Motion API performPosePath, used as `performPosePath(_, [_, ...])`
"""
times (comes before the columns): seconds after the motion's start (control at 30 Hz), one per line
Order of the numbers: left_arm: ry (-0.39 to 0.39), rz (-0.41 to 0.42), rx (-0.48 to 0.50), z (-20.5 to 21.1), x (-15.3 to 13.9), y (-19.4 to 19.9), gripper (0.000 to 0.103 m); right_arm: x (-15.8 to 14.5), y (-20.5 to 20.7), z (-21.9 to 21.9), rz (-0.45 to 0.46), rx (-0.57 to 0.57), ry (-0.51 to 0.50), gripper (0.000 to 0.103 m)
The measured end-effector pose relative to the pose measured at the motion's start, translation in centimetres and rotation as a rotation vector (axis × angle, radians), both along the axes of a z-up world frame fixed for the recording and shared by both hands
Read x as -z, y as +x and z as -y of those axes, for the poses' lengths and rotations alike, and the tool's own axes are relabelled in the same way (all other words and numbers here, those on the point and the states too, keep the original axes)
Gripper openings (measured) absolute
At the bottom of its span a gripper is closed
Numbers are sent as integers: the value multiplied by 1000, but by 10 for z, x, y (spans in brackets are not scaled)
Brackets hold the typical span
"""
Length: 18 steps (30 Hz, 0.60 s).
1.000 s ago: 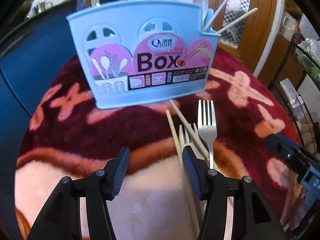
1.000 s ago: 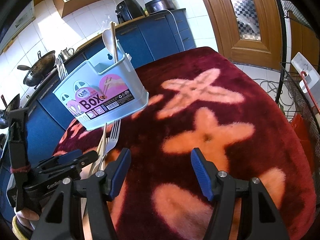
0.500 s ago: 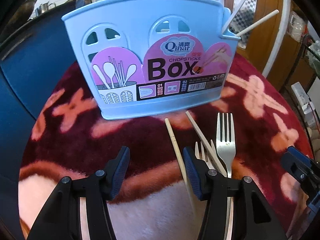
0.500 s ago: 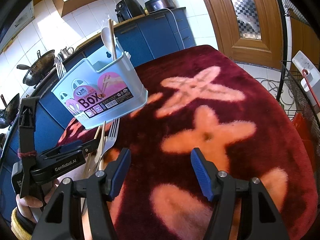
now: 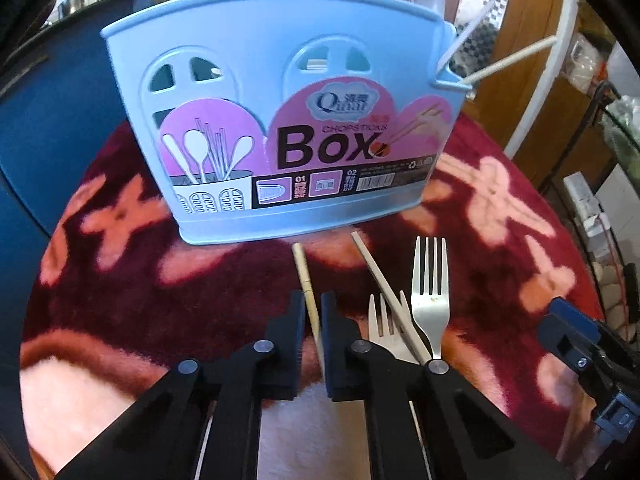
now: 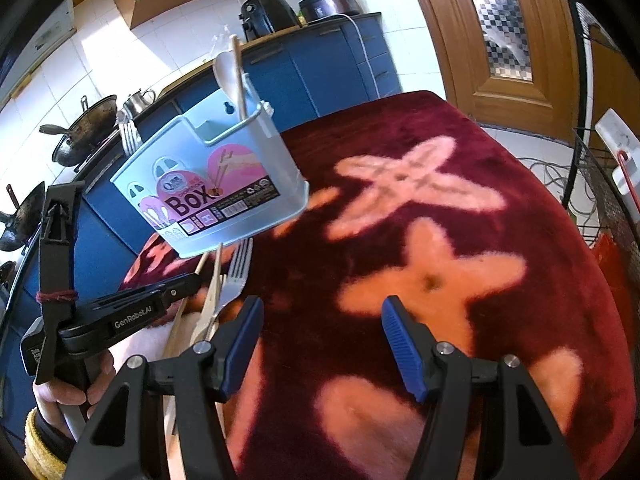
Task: Organize utensils
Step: 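Close the left gripper on the wooden chopstick while the right gripper closes on the fork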
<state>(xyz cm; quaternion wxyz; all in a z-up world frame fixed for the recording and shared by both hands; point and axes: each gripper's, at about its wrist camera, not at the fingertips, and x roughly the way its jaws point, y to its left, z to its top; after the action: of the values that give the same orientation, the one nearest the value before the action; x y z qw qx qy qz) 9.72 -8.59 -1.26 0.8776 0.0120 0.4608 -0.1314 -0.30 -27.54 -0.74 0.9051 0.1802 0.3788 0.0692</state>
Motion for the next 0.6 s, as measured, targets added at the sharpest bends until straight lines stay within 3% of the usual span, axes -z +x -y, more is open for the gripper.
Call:
performPosePath(0.4, [-145,61,-105,-49,-18,-16,4,-6,30,-29,-24,-111,22,56])
performPosePath(0.6, [-81,104,-180,-65,-20,-17,4,0,50,-44,-67,-140,29,52])
